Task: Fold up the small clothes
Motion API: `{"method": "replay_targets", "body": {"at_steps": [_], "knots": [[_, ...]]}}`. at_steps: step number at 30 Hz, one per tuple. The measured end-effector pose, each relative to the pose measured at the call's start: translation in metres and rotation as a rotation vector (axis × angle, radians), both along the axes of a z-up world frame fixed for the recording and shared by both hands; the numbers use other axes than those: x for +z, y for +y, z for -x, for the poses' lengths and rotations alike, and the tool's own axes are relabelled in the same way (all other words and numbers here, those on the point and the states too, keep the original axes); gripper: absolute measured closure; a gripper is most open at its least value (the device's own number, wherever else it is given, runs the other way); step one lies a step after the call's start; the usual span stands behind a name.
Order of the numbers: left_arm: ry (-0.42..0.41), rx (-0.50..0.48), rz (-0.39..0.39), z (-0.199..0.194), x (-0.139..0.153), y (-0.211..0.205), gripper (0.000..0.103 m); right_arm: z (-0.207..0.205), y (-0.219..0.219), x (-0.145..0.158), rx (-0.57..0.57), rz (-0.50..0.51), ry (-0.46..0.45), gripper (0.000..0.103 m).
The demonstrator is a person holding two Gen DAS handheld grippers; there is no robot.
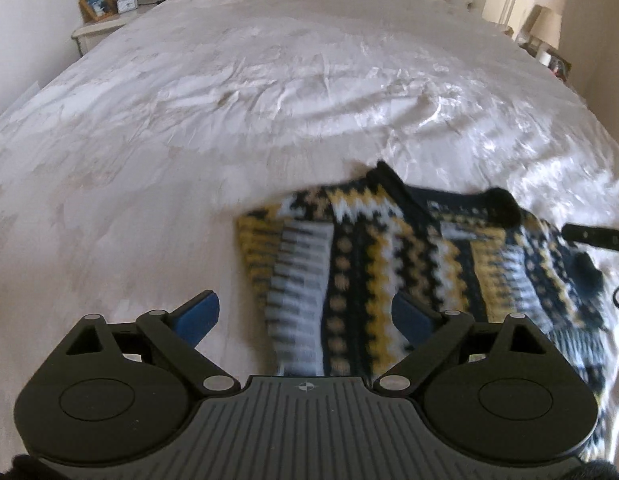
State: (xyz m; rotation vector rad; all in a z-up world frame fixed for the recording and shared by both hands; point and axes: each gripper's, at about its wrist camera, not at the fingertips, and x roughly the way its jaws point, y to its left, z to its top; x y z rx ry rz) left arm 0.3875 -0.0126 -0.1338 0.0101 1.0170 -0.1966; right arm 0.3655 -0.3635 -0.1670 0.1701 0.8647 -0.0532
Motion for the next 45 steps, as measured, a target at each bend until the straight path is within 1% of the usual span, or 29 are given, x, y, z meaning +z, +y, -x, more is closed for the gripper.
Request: {"method": "replay_targets", "body": {"at_steps": [8,17,24,33,41,45], "knots": [[0.068,0.042,0.014,0.052,0.005,0.009,0.009,0.034,0.002,0.004,0.002,-0.028,0.034,0.014],[0.133,0.093,0.025,0.111,0.001,0.015,0.009,0.084,-0.002,0.005,0.009,-0.046,0.073,0.013],[0.143,0.120,0.012,0.150,0.001,0.009,0.009,0.121,-0.008,-0.001,0.029,-0.062,0.106,0.011],[0.141,0.159,-0.005,0.186,0.004,0.000,0.009,0.151,-0.009,-0.005,0.077,-0.088,0.119,0.009],[0.152,0.150,-0.010,0.206,0.004,0.005,0.009,0.176,-0.005,-0.013,0.086,-0.082,0.155,0.009],[0.158,0.121,-0.007,0.210,0.002,0.013,0.009,0.190,0.003,-0.012,0.064,-0.086,0.159,0.009]]}}
